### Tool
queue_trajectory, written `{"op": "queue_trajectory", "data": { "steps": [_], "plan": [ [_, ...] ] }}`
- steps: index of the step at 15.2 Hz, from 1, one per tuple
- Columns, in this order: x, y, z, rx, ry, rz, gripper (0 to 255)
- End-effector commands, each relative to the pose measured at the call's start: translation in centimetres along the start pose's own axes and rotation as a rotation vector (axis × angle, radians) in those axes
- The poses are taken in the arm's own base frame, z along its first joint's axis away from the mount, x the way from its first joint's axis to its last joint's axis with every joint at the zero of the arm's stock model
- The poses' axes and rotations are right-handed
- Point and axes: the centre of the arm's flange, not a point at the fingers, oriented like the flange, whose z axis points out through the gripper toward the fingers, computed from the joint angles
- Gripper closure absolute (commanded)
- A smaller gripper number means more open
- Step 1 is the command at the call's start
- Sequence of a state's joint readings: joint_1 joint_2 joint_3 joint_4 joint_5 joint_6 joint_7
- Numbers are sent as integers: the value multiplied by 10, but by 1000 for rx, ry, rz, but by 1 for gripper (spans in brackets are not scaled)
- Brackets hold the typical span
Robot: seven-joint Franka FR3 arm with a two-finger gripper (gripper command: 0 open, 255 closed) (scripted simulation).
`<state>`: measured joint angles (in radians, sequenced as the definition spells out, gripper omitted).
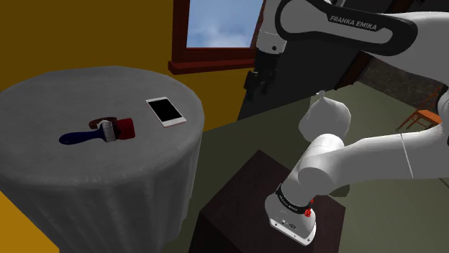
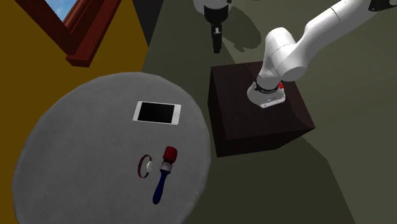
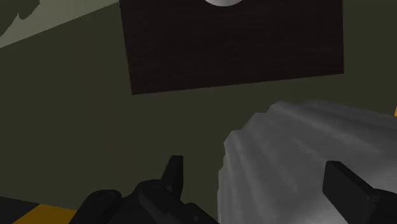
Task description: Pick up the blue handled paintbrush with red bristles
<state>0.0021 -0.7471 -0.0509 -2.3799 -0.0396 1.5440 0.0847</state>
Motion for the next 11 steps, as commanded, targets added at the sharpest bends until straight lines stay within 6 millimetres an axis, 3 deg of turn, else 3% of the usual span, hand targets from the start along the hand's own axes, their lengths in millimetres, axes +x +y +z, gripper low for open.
{"op": "queue_trajectory", "data": {
  "steps": [1, 11],
  "plan": [
    [0, 0, 0, 0, 0, 0, 0],
    [91, -96, 7, -38, 23, -278, 0]
  ]
}}
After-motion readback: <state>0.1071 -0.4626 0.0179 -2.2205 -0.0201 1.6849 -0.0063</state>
